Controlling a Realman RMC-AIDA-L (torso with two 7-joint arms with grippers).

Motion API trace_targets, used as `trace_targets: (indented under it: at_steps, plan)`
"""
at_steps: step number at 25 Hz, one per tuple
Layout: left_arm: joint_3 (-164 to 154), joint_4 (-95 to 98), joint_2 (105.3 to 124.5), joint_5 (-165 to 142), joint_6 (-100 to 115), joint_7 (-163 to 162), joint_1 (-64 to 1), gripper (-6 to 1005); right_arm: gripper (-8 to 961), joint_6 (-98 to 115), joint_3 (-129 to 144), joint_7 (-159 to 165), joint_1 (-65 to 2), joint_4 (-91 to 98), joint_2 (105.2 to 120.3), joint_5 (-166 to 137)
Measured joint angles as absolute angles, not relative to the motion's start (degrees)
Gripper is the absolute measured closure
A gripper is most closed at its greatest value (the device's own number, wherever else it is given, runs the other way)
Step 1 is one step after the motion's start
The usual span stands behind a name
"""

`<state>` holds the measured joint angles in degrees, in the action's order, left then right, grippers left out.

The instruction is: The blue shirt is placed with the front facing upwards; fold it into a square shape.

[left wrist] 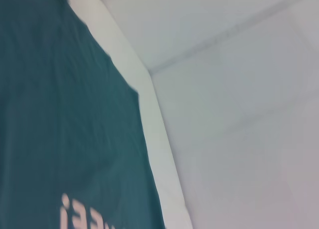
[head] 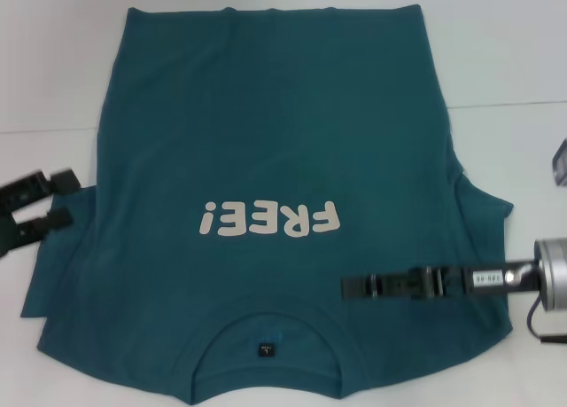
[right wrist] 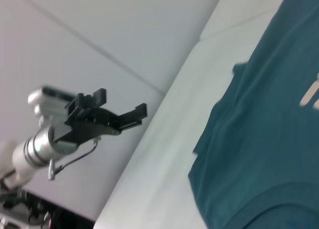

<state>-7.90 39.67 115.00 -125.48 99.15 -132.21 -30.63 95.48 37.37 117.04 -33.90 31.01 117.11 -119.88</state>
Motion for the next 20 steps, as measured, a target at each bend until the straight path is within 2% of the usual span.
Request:
trace_targets:
  at_steps: [6,20]
  plan:
    - [-7.80,37.62,115.00,-124.19,93.63,-132.94,-30.01,126,39,92.29,36.96,120.24,-34.76,30.97,115.94,-119.87]
    - [-7.39,35.16,115.74,-123.99,81.42,-132.56,-29.02,126,40,89.03,36.82,120.78,-34.24,30.49,116.46,-119.89]
